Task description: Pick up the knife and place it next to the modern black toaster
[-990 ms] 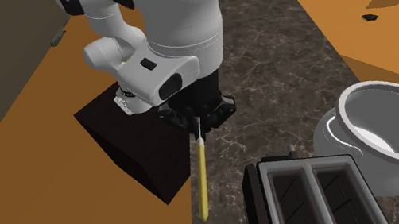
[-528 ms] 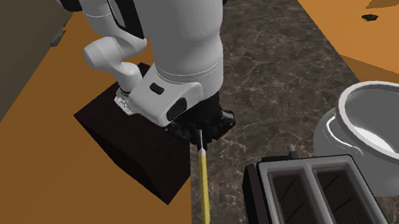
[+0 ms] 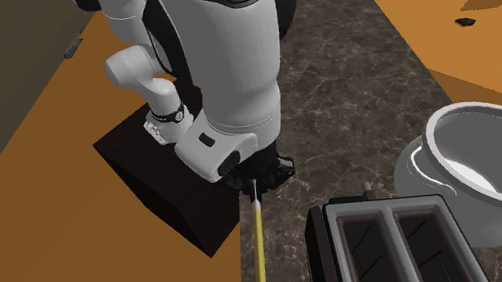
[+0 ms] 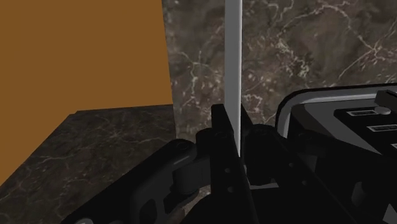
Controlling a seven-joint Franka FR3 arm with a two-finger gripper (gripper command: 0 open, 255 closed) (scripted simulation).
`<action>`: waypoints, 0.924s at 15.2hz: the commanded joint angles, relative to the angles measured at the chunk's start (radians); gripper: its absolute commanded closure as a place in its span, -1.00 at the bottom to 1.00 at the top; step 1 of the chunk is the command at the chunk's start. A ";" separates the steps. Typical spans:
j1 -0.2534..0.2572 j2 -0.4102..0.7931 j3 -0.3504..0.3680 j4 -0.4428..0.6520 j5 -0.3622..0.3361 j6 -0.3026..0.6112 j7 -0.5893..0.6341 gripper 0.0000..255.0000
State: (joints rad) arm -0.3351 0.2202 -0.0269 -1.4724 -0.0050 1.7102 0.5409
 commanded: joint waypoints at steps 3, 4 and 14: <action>0.000 -0.004 0.000 -0.057 0.000 0.054 0.001 1.00; 0.000 -0.004 0.000 -0.071 0.000 0.068 0.001 1.00; 0.001 0.003 0.000 -0.195 0.000 0.199 0.002 1.00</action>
State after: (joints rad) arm -0.3344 0.2208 -0.0265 -1.6566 -0.0054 1.8951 0.5432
